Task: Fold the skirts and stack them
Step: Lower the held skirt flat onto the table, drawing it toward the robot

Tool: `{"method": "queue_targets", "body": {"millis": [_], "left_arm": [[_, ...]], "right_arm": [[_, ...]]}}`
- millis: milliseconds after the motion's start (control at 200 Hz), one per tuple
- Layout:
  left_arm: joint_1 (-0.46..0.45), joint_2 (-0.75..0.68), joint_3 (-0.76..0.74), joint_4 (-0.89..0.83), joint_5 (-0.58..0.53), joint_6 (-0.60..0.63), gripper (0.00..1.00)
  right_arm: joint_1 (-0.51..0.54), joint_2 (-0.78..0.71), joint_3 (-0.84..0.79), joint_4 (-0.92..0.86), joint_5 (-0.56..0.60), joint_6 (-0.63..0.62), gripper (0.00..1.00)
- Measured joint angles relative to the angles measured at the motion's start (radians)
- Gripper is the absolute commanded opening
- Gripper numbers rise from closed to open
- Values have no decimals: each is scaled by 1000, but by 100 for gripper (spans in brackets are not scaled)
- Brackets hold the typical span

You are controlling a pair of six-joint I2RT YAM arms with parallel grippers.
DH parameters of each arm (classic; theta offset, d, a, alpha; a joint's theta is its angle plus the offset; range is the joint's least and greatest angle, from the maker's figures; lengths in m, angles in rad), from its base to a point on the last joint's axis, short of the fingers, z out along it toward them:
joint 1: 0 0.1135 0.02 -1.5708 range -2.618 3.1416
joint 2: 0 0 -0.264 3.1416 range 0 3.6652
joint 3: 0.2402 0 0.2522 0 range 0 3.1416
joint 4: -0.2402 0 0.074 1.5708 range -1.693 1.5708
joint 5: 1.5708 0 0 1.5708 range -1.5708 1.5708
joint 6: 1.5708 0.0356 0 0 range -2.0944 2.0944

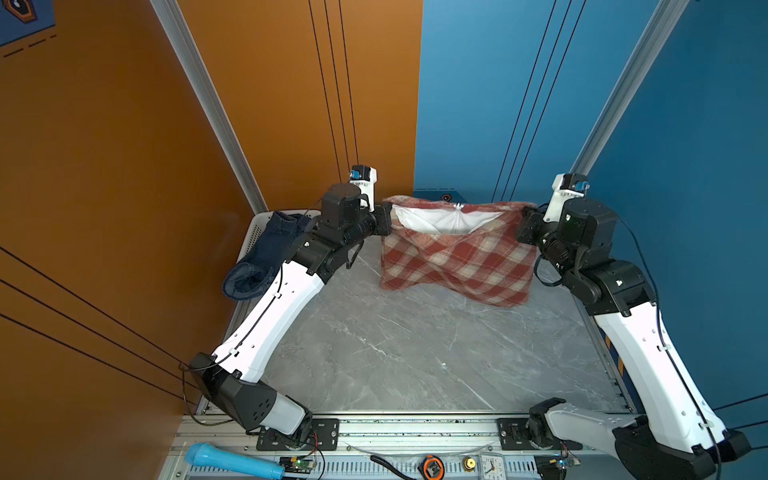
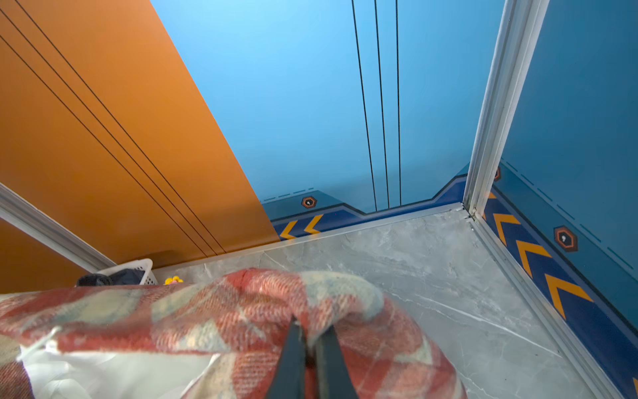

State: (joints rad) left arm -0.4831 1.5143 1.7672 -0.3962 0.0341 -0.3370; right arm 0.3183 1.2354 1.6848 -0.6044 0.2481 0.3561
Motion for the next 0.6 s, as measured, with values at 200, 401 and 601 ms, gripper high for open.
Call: {"method": "queue_targets", "body": {"millis": [200, 401, 601], "left_arm": [[70, 200, 266, -29, 115, 4, 0], [111, 499, 669, -145, 181, -3, 0], [115, 521, 746, -205, 222, -3, 0]], "right_arm": [[-123, 239, 232, 0, -119, 0, 0], [-204, 505, 534, -57, -224, 14, 0], [-220, 457, 534, -74, -256, 24, 0]]}}
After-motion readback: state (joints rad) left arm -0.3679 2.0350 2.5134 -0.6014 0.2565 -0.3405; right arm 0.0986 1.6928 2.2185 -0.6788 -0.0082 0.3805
